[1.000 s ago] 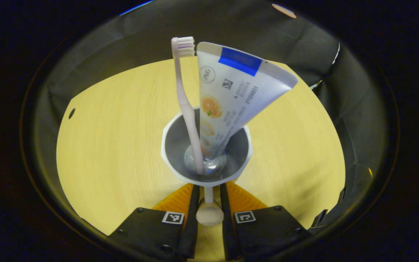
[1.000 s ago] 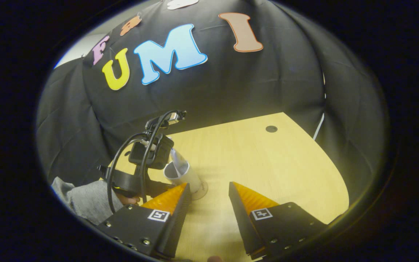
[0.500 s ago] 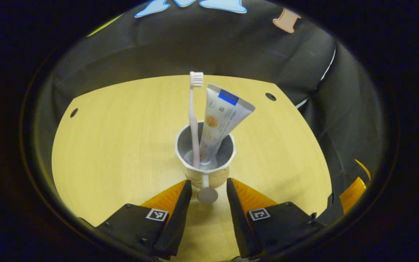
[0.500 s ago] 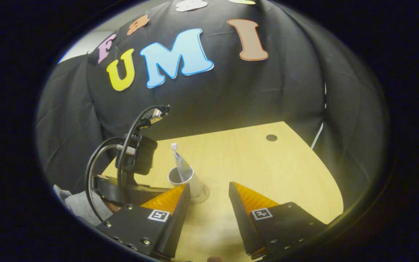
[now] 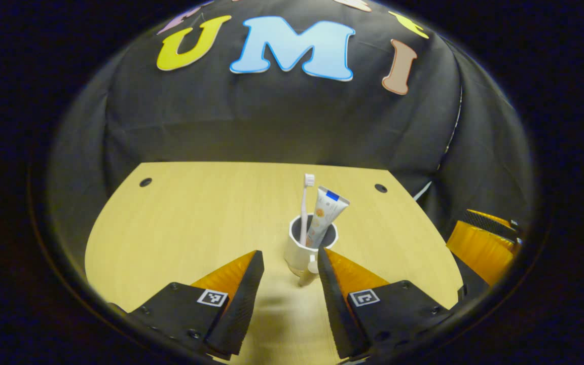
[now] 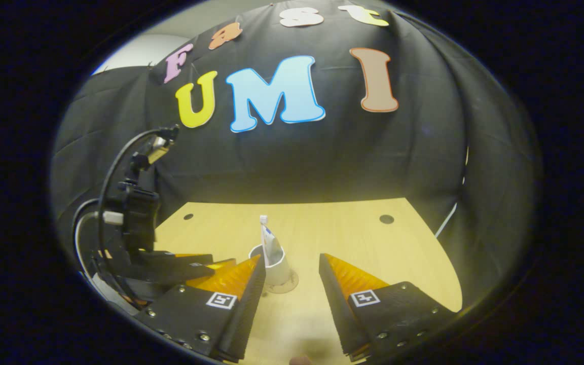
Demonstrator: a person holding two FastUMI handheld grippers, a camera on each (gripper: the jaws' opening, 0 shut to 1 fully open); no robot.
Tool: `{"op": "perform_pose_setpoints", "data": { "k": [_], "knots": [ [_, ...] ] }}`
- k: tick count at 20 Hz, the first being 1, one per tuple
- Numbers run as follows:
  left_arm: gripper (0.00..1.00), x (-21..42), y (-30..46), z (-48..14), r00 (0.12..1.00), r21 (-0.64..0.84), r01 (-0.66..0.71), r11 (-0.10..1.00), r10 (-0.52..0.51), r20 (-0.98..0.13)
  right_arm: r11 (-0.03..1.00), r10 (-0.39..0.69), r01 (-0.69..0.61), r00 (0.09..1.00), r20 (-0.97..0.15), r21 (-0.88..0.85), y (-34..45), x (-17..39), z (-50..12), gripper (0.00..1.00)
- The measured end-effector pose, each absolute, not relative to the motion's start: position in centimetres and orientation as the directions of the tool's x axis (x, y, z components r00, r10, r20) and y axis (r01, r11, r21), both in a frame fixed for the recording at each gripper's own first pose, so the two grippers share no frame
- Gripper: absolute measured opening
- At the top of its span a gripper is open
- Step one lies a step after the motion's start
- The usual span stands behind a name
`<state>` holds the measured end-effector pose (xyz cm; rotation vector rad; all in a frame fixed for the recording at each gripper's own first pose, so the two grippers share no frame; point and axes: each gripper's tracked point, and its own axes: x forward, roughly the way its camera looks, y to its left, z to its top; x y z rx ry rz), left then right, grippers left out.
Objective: Put the toothbrush and toothpaste on the desktop into the cup, then pick up the cup and place it on the coaster on the desktop.
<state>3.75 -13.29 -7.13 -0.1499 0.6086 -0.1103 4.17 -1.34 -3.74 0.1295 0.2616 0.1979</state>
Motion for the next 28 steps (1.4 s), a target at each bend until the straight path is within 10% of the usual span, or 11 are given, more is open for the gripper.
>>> {"op": "perform_pose_setpoints", "data": {
  "k": [15,28],
  "knots": [
    [0.86,-0.7,-4.4,6.8,0.993,-0.121,-0.029,0.992,0.015,-0.12,0.985,0.172,-0.173,0.985,0.017,0.009,2.3,1.8,4.4,0.66],
    [0.93,-1.8,-3.7,8.4,0.996,-0.031,0.076,0.997,-0.077,-0.053,0.999,0.038,-0.041,0.994,0.107,0.026,1.7,0.3,5.5,0.66]
  ]
}}
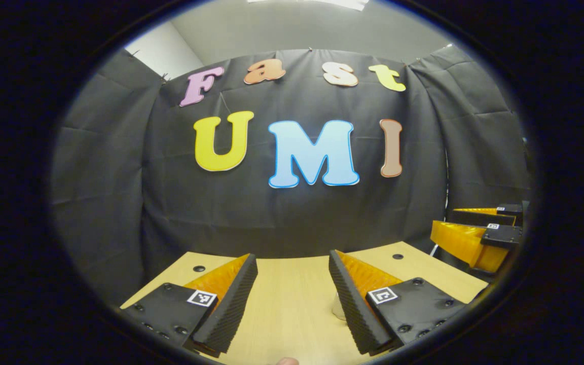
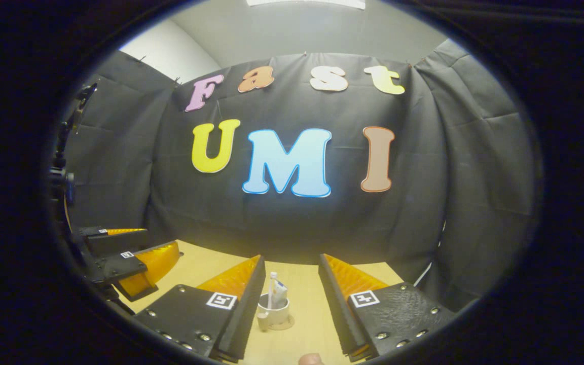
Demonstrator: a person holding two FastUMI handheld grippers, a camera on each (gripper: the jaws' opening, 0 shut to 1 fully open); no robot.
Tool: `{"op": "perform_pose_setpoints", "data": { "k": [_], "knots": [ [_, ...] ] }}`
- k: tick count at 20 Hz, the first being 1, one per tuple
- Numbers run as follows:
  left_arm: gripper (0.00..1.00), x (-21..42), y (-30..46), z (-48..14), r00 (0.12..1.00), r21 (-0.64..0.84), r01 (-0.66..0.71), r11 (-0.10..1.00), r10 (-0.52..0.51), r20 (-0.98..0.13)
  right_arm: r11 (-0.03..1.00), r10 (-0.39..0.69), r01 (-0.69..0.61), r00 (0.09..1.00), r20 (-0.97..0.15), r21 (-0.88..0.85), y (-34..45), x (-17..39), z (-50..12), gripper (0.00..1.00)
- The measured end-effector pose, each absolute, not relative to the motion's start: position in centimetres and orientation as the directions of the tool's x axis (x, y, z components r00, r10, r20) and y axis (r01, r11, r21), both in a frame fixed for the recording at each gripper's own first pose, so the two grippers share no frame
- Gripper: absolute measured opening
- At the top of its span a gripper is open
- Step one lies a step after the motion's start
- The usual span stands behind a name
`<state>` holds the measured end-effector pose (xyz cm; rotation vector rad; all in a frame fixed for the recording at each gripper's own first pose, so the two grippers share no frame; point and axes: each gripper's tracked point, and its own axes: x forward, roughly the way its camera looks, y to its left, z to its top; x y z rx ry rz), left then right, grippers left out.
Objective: Put the toothbrush and toothpaste on the desktop into the cup, then pick up the cup and place it on the coaster on the desktop.
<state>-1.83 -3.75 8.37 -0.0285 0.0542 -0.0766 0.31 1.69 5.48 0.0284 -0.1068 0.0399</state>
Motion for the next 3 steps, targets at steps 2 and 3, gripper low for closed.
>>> {"op": "perform_pose_setpoints", "data": {
  "k": [2,3],
  "knots": [
    [0.93,-1.79,-3.72,8.53,0.995,-0.031,0.087,0.996,-0.088,-0.048,1.0,0.005,-0.008,0.995,0.098,0.028,1.14,0.14,5.37,0.67],
    [0.93,-1.76,-3.75,8.62,0.995,-0.032,0.091,0.995,-0.092,-0.048,1.0,-0.016,0.013,0.995,0.099,0.028,0.76,0.06,5.49,0.65]
  ]
}}
